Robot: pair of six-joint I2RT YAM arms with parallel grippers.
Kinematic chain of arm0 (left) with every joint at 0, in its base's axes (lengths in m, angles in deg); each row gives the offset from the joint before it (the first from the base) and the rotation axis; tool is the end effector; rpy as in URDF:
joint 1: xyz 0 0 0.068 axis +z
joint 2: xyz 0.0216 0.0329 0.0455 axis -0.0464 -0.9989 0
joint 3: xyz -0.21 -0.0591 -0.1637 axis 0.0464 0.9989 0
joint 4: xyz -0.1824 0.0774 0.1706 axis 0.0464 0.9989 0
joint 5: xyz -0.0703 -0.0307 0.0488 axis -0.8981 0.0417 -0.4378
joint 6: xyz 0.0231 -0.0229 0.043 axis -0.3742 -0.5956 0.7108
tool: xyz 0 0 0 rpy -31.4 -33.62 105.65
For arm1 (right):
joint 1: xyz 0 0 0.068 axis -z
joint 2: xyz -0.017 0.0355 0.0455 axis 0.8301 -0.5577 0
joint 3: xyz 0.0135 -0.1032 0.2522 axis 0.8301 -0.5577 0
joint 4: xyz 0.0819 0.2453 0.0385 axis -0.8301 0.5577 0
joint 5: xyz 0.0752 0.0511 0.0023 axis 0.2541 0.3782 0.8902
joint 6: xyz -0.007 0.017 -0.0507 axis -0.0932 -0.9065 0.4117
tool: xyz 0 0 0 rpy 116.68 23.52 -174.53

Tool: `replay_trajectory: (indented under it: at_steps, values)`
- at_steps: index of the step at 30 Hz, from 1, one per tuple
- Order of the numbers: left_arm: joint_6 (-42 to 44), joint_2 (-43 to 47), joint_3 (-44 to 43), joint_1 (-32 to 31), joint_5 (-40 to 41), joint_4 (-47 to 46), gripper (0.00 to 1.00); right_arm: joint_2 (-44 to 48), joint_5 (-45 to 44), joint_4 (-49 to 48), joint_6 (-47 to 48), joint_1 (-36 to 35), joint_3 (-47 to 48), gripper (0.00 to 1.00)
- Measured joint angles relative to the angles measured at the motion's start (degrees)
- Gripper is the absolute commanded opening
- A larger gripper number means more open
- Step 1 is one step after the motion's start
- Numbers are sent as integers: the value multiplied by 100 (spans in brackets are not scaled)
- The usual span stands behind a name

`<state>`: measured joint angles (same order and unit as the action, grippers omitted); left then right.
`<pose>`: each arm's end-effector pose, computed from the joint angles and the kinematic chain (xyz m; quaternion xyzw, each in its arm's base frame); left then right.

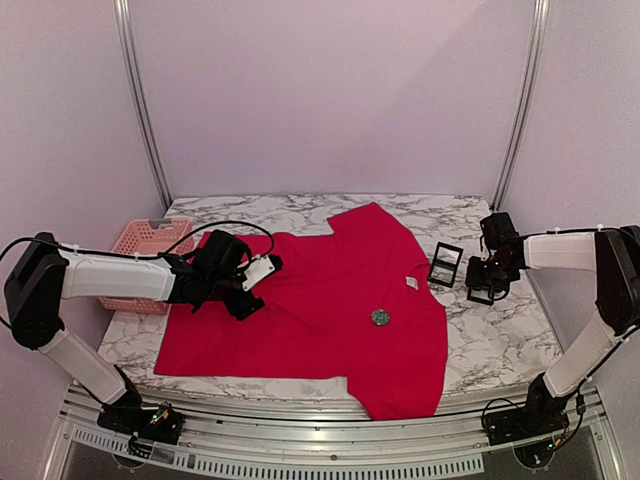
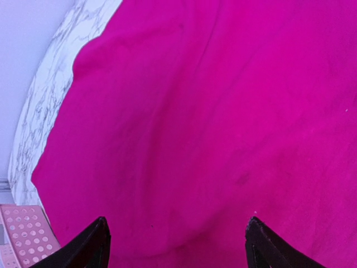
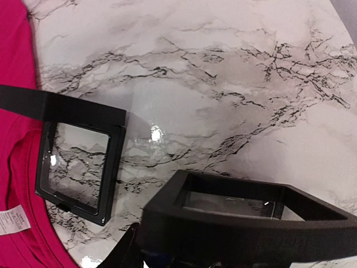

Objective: Pin the brooch onto the clothing

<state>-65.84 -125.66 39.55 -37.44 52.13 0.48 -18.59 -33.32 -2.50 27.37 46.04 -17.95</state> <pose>0.2359 -0.1872 0.1769 0.4560 0.8134 0.0677 0.3548 0.2985 0.0480 0.1642 0.1369 0.9565 0.0092 0.2573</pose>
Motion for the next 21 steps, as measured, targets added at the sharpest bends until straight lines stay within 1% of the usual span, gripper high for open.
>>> replay_trajectory:
  at_steps: [6,9,12,16,17,18,19,21]
  values:
    - [48,76,0,-50,-162,-59,80,498,566,22,210,0,0,34]
    - [92,188,-52,-118,-424,15,77,627,1174,50,393,-9,0,32]
    - [181,236,-378,-197,-927,286,75,796,1976,109,673,-107,7,31]
    - [424,354,-1095,-361,-1884,463,69,1226,3410,160,1154,-487,184,31]
    - [522,387,-1307,-457,-2070,450,68,1390,3991,118,1311,-645,328,31]
    - [599,413,-1482,-560,-2201,442,68,1429,4127,85,1351,-769,363,31]
    - [754,446,-1694,-734,-2334,411,68,1541,4570,26,1480,-979,498,30]
    - [1115,518,-1987,-1106,-2551,341,69,1652,5134,-59,1670,-1263,708,29]
